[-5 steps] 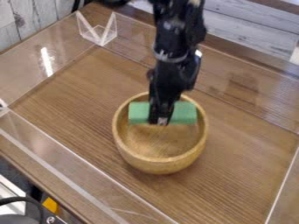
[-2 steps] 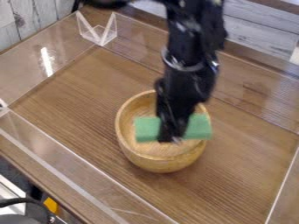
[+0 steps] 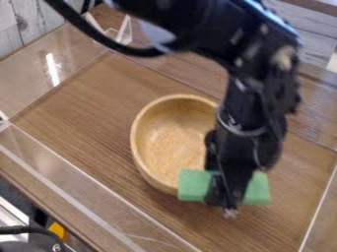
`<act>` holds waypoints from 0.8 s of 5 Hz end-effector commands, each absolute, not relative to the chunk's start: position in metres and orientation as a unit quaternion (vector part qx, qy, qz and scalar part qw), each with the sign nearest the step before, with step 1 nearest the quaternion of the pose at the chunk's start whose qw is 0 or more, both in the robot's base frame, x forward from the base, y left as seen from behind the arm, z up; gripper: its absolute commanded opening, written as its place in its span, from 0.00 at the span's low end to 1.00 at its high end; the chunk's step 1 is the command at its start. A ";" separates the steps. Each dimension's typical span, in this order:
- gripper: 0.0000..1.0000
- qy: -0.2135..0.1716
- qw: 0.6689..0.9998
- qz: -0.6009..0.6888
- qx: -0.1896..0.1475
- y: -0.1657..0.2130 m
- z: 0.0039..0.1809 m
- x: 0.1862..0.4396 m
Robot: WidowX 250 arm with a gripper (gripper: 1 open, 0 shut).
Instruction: Remove the green block from inside the brown bowl and put it on the table
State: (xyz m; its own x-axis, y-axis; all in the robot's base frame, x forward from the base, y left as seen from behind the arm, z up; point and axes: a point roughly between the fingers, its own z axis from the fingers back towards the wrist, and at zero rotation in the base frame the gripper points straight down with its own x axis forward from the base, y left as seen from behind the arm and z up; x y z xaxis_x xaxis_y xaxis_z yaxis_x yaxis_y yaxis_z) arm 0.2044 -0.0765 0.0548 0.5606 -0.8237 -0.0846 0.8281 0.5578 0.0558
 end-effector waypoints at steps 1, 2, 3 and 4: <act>0.00 0.007 0.883 -0.467 0.045 -0.077 0.040 0.216; 0.00 0.003 0.880 -0.472 0.048 -0.073 0.038 0.214; 0.00 0.002 0.878 -0.476 0.049 -0.069 0.036 0.212; 0.00 0.000 0.880 -0.473 0.051 -0.062 0.038 0.208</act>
